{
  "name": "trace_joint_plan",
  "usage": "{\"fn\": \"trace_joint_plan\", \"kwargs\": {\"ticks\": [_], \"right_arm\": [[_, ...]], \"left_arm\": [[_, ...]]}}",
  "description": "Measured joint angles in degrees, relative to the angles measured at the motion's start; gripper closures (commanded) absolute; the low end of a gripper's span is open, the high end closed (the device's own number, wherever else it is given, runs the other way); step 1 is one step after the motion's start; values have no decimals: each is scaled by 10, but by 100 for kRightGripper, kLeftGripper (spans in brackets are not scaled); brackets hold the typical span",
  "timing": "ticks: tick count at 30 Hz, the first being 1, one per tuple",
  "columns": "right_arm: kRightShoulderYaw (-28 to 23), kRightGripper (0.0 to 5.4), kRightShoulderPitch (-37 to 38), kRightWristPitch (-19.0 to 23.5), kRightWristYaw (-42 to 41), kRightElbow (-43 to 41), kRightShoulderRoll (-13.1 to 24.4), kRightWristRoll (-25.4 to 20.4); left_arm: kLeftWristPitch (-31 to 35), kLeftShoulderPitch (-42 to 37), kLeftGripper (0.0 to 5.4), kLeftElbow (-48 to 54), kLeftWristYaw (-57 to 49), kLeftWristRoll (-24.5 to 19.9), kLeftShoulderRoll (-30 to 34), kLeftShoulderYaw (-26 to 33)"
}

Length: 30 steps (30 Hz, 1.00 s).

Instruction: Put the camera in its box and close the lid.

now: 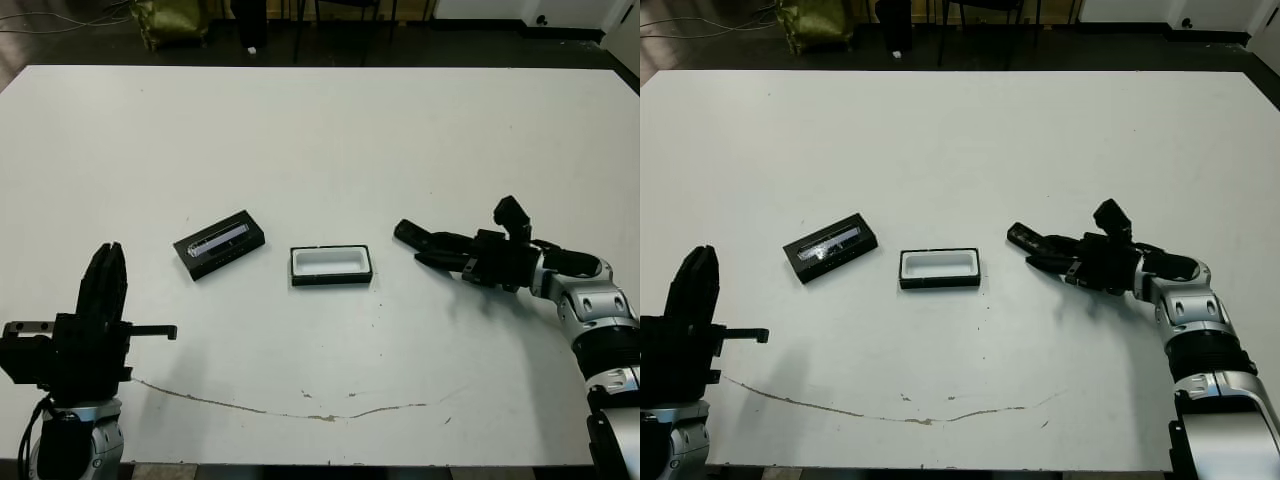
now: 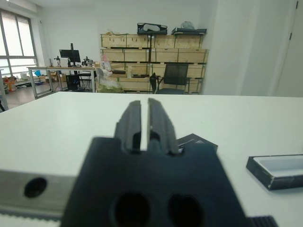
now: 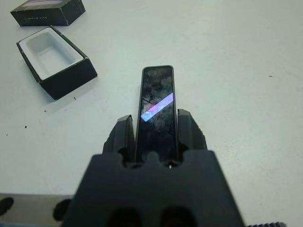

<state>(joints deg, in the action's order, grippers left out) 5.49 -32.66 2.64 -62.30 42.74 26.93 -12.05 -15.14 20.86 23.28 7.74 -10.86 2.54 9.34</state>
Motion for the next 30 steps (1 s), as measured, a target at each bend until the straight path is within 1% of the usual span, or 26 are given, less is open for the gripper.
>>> {"fn": "trace_joint_plan", "kwargs": {"ticks": [8,11,14,26,30], "right_arm": [[-2,471,-2,-4,-1,4,-2,-1],[-5,471,-6,13,0,6,-3,-3],[-5,472,-4,27,8,-11,-3,-2],[-11,474,-10,29,-7,-9,-3,-3],[-16,474,-19,51,-12,-7,-4,-4]], "left_arm": [[0,0,540,0,-3,7,0,0],[0,-1,540,0,-3,6,0,1],[-1,-2,540,0,-2,6,0,2],[-2,-2,540,-2,0,1,0,2],[-1,-2,540,-2,-2,2,-1,0]]}}
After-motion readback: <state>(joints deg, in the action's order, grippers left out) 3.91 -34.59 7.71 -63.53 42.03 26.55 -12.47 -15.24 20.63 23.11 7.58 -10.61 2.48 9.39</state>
